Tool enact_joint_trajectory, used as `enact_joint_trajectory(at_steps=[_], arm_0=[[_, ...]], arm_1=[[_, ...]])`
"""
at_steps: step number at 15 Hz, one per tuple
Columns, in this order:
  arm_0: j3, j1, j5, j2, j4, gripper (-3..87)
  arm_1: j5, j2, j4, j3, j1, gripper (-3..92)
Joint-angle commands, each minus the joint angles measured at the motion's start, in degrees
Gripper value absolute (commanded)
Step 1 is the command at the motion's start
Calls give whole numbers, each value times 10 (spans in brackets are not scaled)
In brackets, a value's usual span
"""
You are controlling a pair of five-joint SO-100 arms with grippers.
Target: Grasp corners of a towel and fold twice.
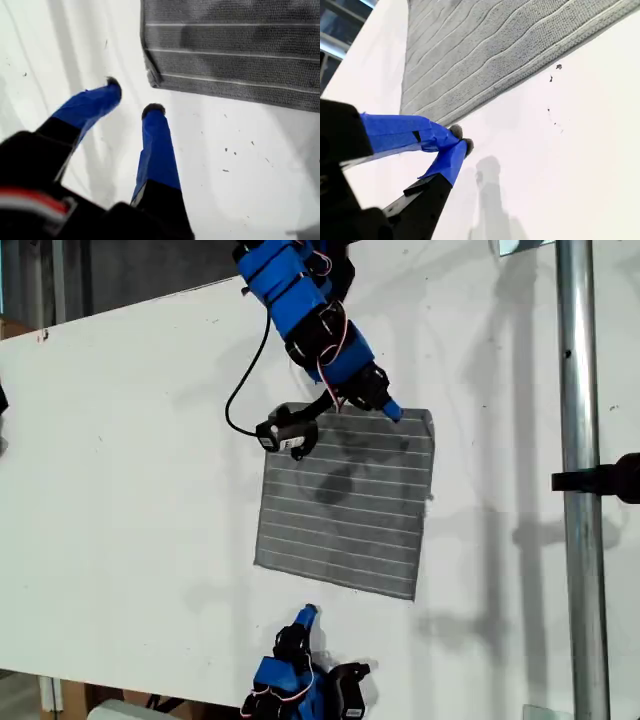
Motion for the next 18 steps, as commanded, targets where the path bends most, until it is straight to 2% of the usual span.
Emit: enact_joint_trajectory(at_steps=[1, 5, 10, 14, 16, 18], arm_0=[[3, 0, 1, 2, 0, -25], [3, 3, 3, 2, 0, -25], [3, 4, 4, 2, 0, -25], [3, 3, 5, 2, -1, -25], [3, 3, 5, 2, -1, -25], [3, 4, 0, 2, 0, -26]], arm_1=[[-21, 5, -11, -32, 6, 392], [-16, -91, -4, -21, 5, 390], [-2, -274, -13, -129, -17, 365], [-2, -305, -7, -147, -12, 339], [8, -344, -20, -143, -13, 270], [11, -379, -62, -141, -9, 101]])
